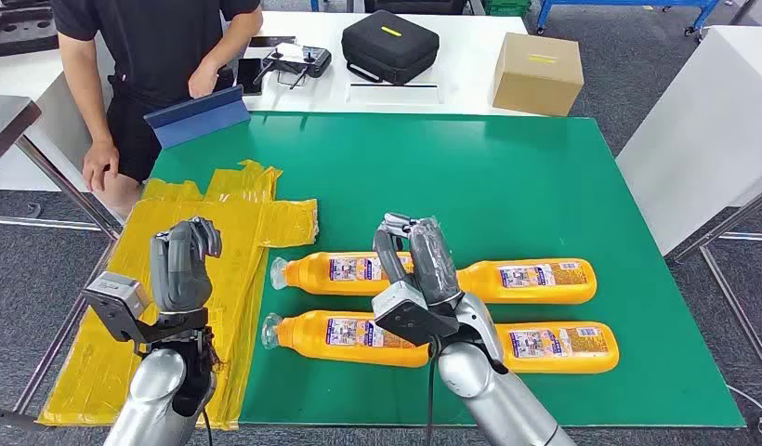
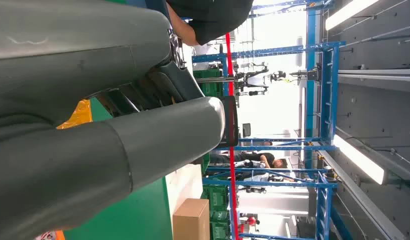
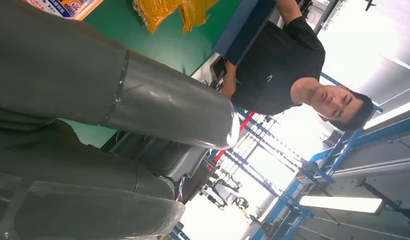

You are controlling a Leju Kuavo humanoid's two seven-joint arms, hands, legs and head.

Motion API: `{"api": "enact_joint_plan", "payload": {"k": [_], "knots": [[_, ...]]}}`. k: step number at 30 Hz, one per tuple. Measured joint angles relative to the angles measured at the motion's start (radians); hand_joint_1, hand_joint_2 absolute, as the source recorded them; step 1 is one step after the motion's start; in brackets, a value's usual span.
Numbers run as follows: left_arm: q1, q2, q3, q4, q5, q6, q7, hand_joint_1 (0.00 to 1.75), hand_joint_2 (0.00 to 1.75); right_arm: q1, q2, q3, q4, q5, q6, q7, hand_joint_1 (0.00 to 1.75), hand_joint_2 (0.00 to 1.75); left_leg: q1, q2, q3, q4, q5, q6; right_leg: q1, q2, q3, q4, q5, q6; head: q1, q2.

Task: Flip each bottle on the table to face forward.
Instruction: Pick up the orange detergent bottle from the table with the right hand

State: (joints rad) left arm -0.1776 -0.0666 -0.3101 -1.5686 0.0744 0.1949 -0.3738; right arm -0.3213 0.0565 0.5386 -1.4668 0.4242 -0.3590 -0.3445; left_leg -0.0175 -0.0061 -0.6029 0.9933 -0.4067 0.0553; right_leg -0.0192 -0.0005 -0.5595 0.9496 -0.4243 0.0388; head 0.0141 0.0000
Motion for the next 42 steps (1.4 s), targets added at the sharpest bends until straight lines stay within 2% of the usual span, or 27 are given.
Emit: {"api": "enact_joint_plan", "payload": {"k": [4, 6, 7, 9, 11, 13, 15, 19, 23, 30, 42], "knots": [[0.002, 0.000, 0.000, -0.001, -0.007, 0.008, 0.004, 1.75, 0.00, 0.002, 0.000, 0.000, 0.000, -0.009, 0.007, 0.003, 1.74, 0.00, 0.000, 0.000, 0.000, 0.000, 0.000, 0.000, 0.000, 0.000, 0.000, 0.000, 0.000, 0.000, 0.000, 0.000], [0.059, -0.016, 0.011, -0.026, -0.063, 0.057, 0.012, 1.75, 0.00, 0.044, 0.000, -0.017, -0.003, -0.082, 0.069, 0.008, 1.75, 0.00, 0.000, 0.000, 0.003, -0.001, -0.003, -0.002, 0.000, 0.000, 0.004, -0.001, -0.002, -0.001, 0.000, 0.000], [0.129, -0.037, 0.030, -0.060, -0.107, 0.086, -0.004, 1.75, 0.00, 0.092, 0.000, -0.044, -0.005, -0.151, 0.143, -0.012, 1.75, 0.00, 0.000, 0.001, 0.008, -0.001, -0.008, -0.003, 0.000, 0.001, 0.008, -0.002, -0.005, -0.001, 0.000, 0.000], [0.329, -0.100, 0.093, -0.137, -0.167, 0.088, -0.091, 1.75, 0.00, 0.229, 0.005, -0.138, 0.005, -0.261, 0.332, -0.116, 1.75, 0.00, -0.001, 0.001, 0.017, -0.001, -0.018, -0.003, 0.000, 0.003, 0.017, -0.003, -0.013, 0.000, 0.000, 0.000], [0.495, -0.158, 0.160, -0.185, -0.179, 0.042, -0.173, 1.75, 0.00, 0.341, 0.015, -0.257, 0.027, -0.247, 0.479, -0.218, 1.75, 0.00, -0.001, -0.002, 0.017, 0.000, -0.021, -0.001, -0.001, 0.001, 0.019, -0.003, -0.018, 0.002, 0.001, 0.000], [0.576, -0.192, 0.200, -0.219, -0.187, 0.023, -0.178, 1.75, 0.00, 0.390, 0.040, -0.354, 0.035, -0.194, 0.549, -0.235, 1.75, 0.00, -0.002, -0.005, 0.013, 0.000, -0.022, 0.000, -0.001, -0.002, 0.015, -0.004, -0.019, 0.002, 0.000, 0.000], [0.615, -0.216, 0.222, -0.247, -0.200, 0.026, -0.149, 1.75, 0.00, 0.413, 0.075, -0.424, 0.034, -0.171, 0.577, -0.213, 1.75, 0.00, -0.002, -0.005, 0.015, 0.000, -0.024, 0.001, -0.001, -0.002, 0.016, -0.004, -0.020, 0.004, 0.000, 0.000], [0.655, -0.246, 0.248, -0.276, -0.209, 0.034, -0.118, 1.75, 0.00, 0.448, 0.116, -0.515, 0.033, -0.157, 0.596, -0.192, 1.69, 0.00, -0.001, -0.004, 0.018, -0.001, -0.024, 0.001, -0.002, -0.002, 0.018, -0.004, -0.021, 0.004, 0.000, 0.000], [0.666, -0.260, 0.255, -0.290, -0.208, 0.040, -0.107, 0.01, 0.00, 0.458, 0.137, -0.559, 0.033, -0.158, 0.601, -0.188, 0.00, 0.00, 0.000, -0.004, 0.021, -0.001, -0.024, 0.001, -0.001, -0.002, 0.018, -0.004, -0.021, 0.004, 0.000, 0.000], [0.671, -0.270, 0.267, -0.306, -0.181, 0.046, -0.104, 0.00, 0.00, 0.459, 0.153, -0.587, 0.033, -0.168, 0.630, -0.188, 0.00, 0.00, 0.000, -0.004, 0.021, -0.001, -0.023, 0.001, -0.001, -0.001, 0.022, -0.004, -0.021, 0.004, 0.000, 0.000], [0.676, -0.274, 0.278, -0.319, -0.155, 0.074, -0.111, 0.00, 0.00, 0.438, 0.158, -0.591, 0.030, -0.150, 0.624, -0.220, 0.00, 0.00, 0.000, -0.004, 0.021, -0.001, -0.023, 0.001, -0.001, -0.001, 0.023, -0.004, -0.020, 0.004, 0.000, 0.000]]}}
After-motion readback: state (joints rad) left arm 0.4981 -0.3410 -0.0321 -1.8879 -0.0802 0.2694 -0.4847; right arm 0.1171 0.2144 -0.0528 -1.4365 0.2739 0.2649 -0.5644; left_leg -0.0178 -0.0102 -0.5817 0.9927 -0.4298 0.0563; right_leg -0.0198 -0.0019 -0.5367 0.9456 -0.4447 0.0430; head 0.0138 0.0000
